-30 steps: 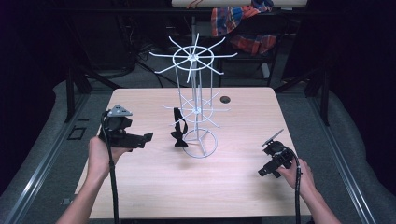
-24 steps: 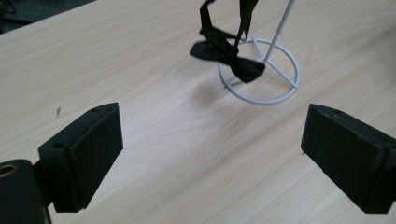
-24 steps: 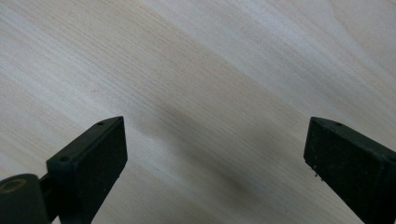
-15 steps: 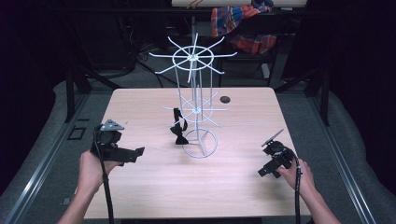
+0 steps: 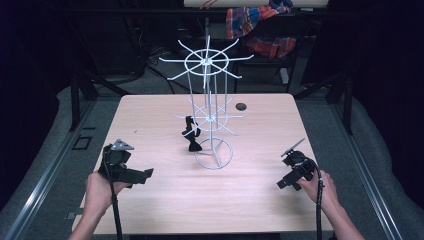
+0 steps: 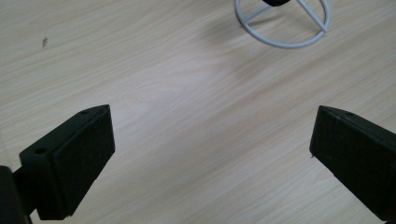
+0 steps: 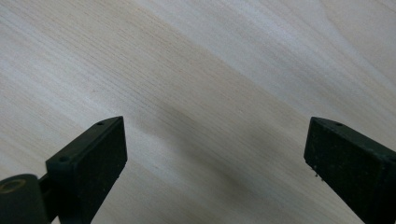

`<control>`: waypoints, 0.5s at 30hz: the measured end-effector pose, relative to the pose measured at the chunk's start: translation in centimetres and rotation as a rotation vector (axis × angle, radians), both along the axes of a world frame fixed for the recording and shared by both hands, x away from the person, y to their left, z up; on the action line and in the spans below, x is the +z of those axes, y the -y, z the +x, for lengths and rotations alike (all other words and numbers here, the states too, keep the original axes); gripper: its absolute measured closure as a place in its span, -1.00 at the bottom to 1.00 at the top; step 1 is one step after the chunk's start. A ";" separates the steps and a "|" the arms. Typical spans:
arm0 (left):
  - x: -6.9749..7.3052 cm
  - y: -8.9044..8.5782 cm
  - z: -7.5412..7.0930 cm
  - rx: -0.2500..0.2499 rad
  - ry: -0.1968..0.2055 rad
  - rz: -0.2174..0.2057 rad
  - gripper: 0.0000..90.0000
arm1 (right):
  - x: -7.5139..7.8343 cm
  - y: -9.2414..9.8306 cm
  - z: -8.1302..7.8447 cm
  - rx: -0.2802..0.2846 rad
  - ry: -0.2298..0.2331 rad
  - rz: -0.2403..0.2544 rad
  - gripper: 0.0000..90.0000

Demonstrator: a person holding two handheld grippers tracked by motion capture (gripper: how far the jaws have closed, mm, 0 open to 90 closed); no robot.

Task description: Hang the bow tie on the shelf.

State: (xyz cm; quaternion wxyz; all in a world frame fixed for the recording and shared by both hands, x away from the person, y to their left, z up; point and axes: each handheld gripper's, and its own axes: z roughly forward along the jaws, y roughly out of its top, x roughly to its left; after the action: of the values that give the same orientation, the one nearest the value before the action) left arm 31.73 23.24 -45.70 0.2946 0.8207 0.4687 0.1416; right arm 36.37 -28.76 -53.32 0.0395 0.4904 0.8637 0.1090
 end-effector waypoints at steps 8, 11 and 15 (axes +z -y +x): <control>-2.0 -0.4 0.1 0.011 -0.062 -0.006 -1.00 | 0.3 0.3 0.3 0.028 -0.024 -0.033 -0.88; -2.5 -0.7 0.1 0.016 -0.075 -0.011 -1.00 | 0.2 0.2 0.1 0.016 -0.011 -0.026 -0.88; -3.1 -1.1 0.2 0.023 -0.095 -0.010 -1.00 | 0.2 0.1 0.1 0.013 -0.006 -0.011 -0.89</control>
State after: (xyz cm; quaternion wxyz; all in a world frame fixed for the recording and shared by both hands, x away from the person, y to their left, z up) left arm 31.91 24.37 -48.81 0.2744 0.8196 0.4921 0.1034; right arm 36.50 -28.87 -53.16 0.0389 0.4850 0.8676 0.1032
